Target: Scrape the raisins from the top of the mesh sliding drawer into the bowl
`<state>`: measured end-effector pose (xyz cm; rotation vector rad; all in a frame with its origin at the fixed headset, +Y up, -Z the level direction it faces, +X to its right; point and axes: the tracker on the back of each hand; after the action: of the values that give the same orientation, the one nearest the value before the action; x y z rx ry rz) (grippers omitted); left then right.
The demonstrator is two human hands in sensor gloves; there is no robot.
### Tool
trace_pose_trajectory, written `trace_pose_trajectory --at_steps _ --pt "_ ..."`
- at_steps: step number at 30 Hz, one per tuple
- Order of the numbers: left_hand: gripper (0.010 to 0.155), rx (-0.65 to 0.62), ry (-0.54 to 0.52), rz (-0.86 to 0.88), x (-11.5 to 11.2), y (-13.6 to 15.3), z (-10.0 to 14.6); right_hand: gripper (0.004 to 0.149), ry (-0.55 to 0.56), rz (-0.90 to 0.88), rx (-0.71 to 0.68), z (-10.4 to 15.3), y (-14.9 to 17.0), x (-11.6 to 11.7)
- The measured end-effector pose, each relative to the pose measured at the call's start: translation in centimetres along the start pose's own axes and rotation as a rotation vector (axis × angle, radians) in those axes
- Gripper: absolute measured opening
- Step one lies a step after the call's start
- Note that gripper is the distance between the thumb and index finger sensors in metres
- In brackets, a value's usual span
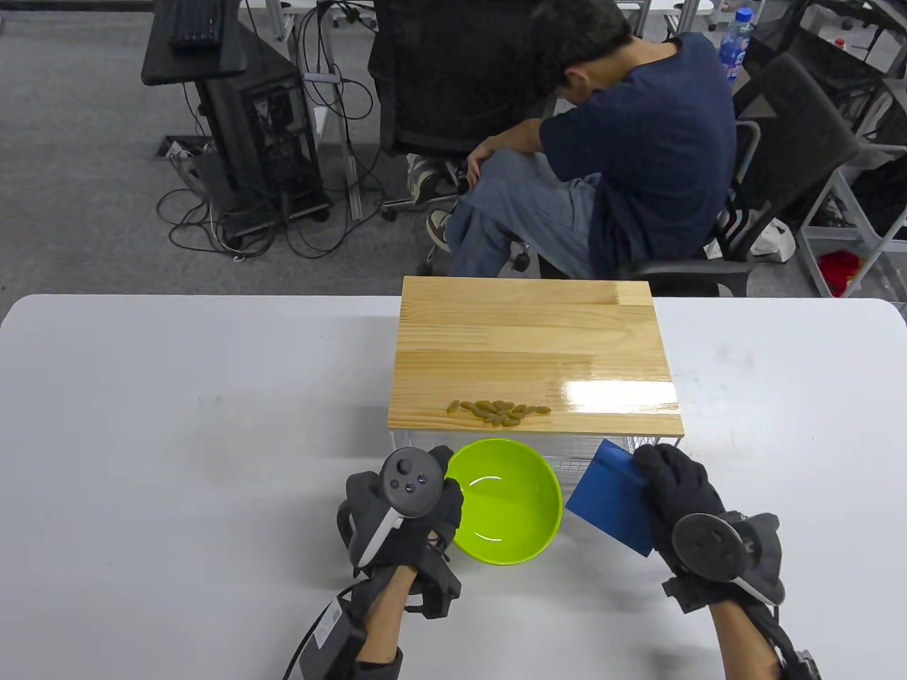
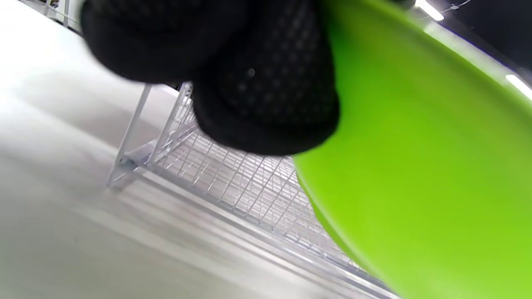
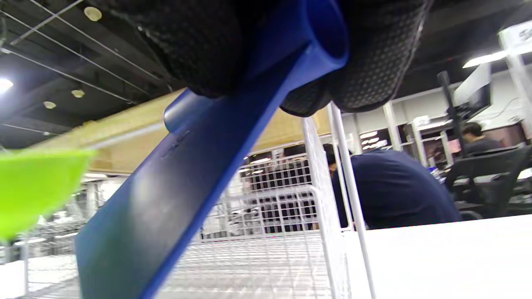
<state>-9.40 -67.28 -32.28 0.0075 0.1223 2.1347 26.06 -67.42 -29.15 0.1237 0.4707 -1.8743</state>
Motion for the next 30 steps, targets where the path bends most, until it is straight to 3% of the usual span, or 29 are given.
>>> trace_pose_trajectory --at_steps 5,11,16,21,30 --pt "0.055 0.065 0.026 0.085 -1.0 0.8 -0.9 0.057 0.111 -0.195 0.015 -1.6 -0.8 -3.3" --pt "0.057 0.090 0.039 0.191 -1.2 1.7 -1.4 0.057 0.238 0.019 0.095 -7.6 -4.7 -5.3" --pt "0.058 0.113 0.000 0.231 -1.1 2.4 -1.2 0.057 0.162 0.158 0.210 -12.1 -6.8 -4.0" --pt "0.058 0.128 -0.020 0.248 -1.1 2.3 -1.2 0.057 0.025 0.195 0.295 -14.4 -7.6 -2.9" --pt "0.057 0.126 -0.027 0.268 -1.0 1.5 -0.8 0.057 -0.043 0.123 0.205 -14.1 -8.6 -2.3"
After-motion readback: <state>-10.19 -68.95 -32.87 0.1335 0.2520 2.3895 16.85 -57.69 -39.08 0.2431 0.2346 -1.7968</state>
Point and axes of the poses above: the tracker on the back of each hand, its own y axis roughly to the little-finger side, its own z axis roughly from the fingertips to the wrist, x = y × z, and after that the axes turned 6 degrees about x, right-handed
